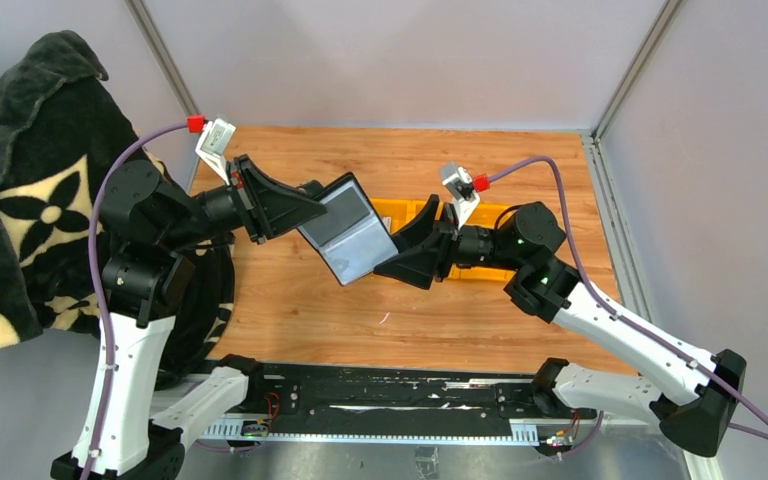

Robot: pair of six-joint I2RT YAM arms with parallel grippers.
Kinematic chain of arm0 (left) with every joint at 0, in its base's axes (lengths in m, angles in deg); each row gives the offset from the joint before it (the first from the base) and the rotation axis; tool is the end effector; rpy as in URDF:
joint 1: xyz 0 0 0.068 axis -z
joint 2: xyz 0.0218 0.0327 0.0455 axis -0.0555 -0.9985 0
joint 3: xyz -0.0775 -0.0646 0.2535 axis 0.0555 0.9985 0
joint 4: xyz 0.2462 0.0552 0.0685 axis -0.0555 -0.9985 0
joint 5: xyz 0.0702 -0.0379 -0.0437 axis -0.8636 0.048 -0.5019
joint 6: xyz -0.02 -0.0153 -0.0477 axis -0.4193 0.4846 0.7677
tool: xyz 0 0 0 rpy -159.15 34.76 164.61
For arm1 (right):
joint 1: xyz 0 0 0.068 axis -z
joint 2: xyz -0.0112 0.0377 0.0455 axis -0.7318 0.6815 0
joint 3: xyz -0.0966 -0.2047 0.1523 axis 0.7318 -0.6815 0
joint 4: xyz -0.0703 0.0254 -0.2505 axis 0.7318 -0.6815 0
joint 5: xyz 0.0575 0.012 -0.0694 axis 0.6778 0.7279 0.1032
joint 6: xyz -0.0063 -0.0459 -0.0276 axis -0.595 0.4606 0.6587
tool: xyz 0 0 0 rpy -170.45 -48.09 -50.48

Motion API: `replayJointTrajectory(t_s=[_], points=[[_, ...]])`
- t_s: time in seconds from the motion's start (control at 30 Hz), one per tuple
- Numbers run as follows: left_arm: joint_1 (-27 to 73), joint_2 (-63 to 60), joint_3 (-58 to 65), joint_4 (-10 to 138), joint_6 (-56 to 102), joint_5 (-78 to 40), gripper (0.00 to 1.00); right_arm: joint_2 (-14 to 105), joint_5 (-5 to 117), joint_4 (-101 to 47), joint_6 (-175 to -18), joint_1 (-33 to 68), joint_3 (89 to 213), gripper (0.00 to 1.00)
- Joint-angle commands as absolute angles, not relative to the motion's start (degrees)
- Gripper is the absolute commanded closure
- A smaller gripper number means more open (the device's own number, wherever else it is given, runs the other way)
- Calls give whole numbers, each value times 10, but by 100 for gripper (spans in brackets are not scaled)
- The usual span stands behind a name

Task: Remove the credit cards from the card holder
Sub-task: Open the card holder at the center of the board.

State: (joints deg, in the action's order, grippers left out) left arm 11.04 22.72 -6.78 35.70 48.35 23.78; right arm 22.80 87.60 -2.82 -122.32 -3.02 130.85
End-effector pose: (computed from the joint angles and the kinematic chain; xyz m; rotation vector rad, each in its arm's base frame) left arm 0.1168 -0.0583 0.5070 0.4715 1.6103 -1.3469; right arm 0.1255 0.1847 0.4239 -0.8680 1.1969 1.6180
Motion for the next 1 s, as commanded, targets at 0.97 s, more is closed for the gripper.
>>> replayJointTrajectory(t_s=[0.97], points=[[110, 209, -106, 355, 497, 231, 100, 194, 876, -33, -1149, -53, 1334, 78]])
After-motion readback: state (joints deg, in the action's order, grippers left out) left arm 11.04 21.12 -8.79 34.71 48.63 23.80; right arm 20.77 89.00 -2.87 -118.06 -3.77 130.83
